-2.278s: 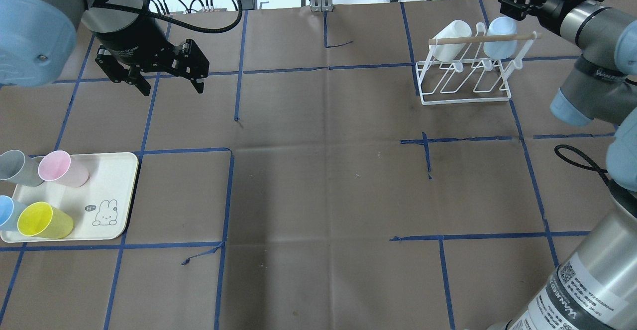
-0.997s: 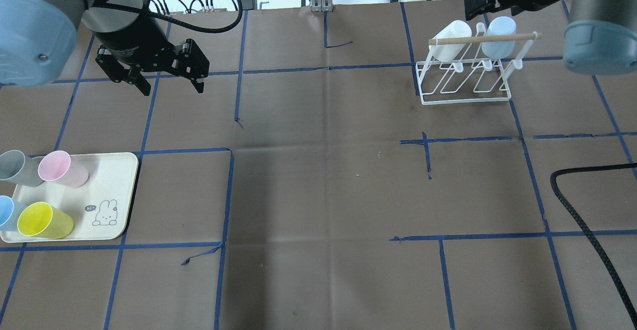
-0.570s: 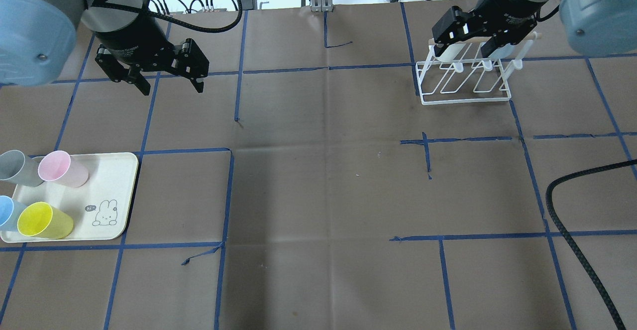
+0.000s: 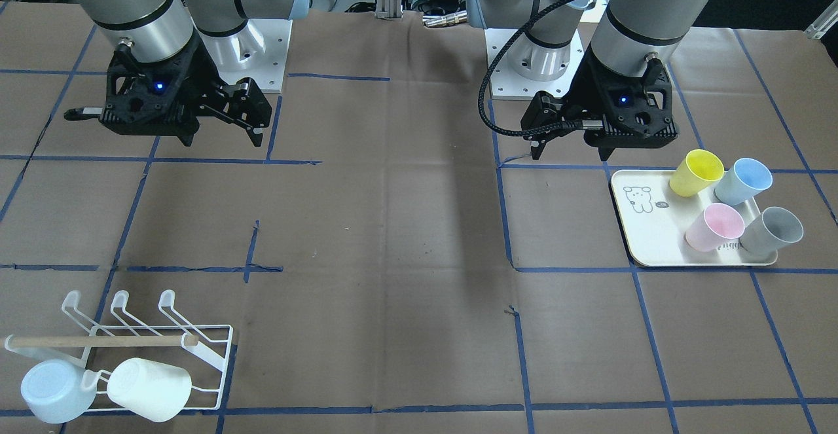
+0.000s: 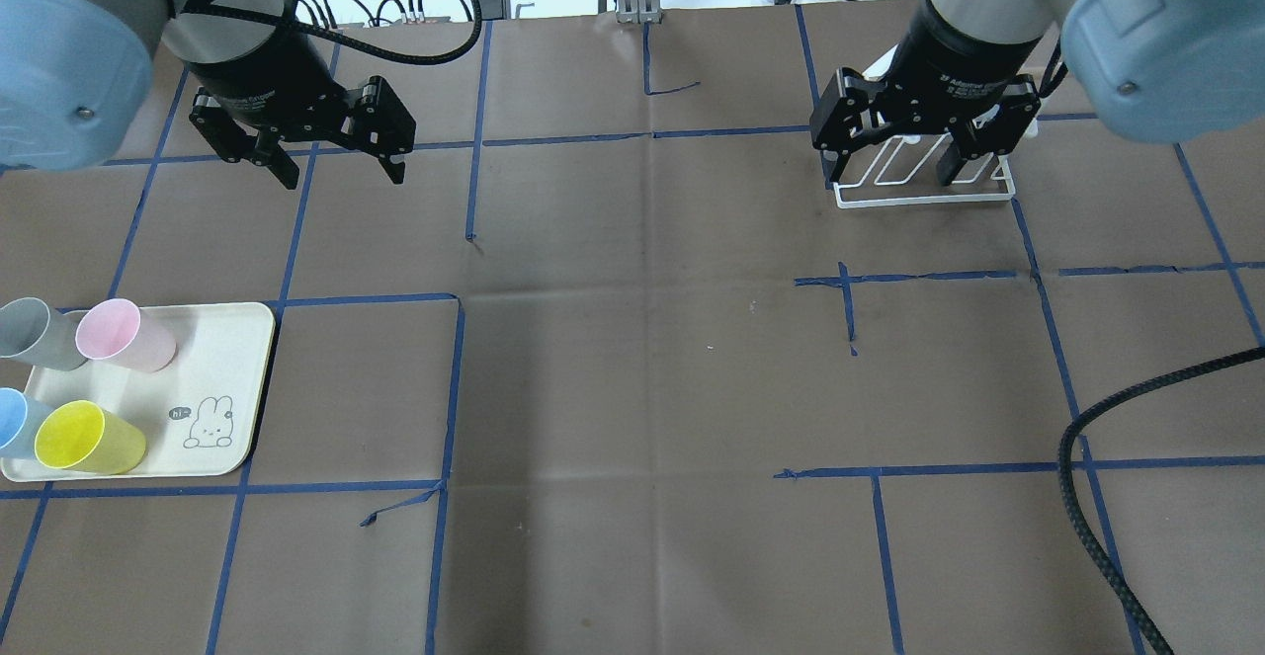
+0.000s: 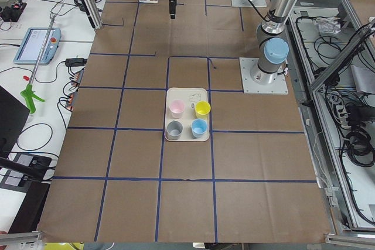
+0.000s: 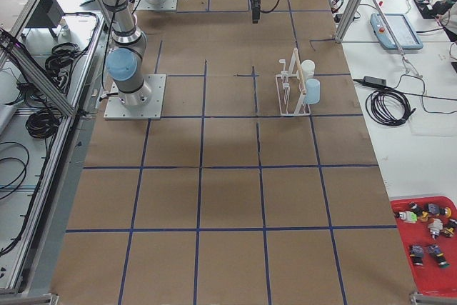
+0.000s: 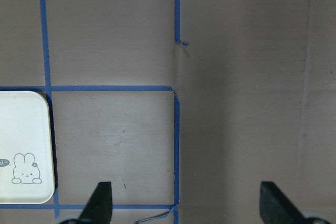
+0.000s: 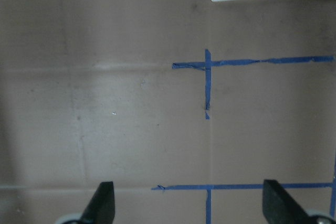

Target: Transfer IKEA cup to right arm and place on rack

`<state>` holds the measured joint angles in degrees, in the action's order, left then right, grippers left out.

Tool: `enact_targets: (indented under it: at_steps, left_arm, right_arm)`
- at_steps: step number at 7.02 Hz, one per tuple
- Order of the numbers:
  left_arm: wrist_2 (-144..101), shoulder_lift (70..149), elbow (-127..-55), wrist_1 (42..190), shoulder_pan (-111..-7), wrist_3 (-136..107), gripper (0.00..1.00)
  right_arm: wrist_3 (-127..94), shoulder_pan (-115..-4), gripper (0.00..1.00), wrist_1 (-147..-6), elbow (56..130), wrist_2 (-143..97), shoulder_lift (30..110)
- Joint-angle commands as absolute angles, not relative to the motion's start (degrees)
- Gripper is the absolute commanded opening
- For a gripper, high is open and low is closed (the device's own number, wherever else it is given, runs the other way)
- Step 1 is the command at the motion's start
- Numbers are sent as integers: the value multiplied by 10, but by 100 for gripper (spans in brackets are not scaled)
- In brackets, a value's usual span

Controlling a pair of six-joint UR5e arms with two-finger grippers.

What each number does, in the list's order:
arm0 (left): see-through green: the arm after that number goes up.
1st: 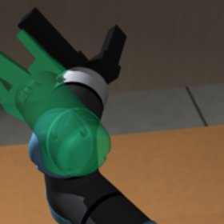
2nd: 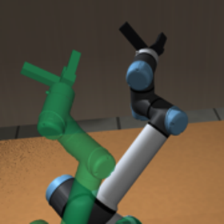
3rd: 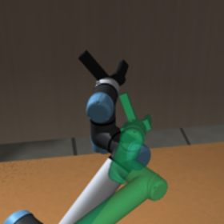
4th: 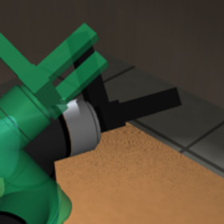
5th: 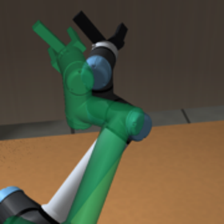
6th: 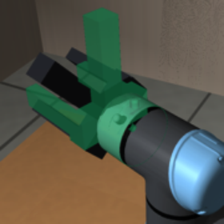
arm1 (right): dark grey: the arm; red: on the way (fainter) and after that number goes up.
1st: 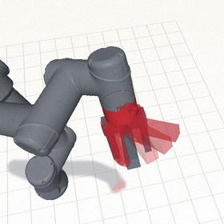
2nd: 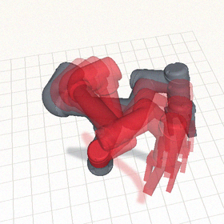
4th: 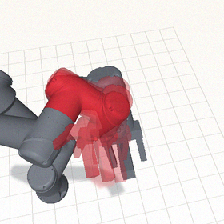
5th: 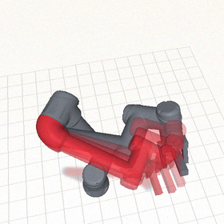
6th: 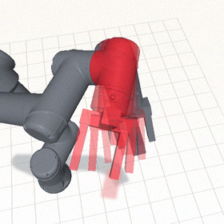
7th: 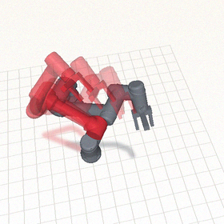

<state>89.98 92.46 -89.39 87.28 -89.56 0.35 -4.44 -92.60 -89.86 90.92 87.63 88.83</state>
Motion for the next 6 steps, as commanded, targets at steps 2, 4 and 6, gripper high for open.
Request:
enact_targets:
  at_steps: [2,4,6]
  left_arm:
    - [899,925,-894,873,-895,4,100]
    - [899,925,-893,872,-896,4,100]
    - [899,925,-893,872,-896,4,100]
  right_arm:
    - [-45,-938,100,-882,982,898,958]
    - [-43,-939,100,-885,990,899,962]
    - [-42,-939,100,-887,987,897,959]
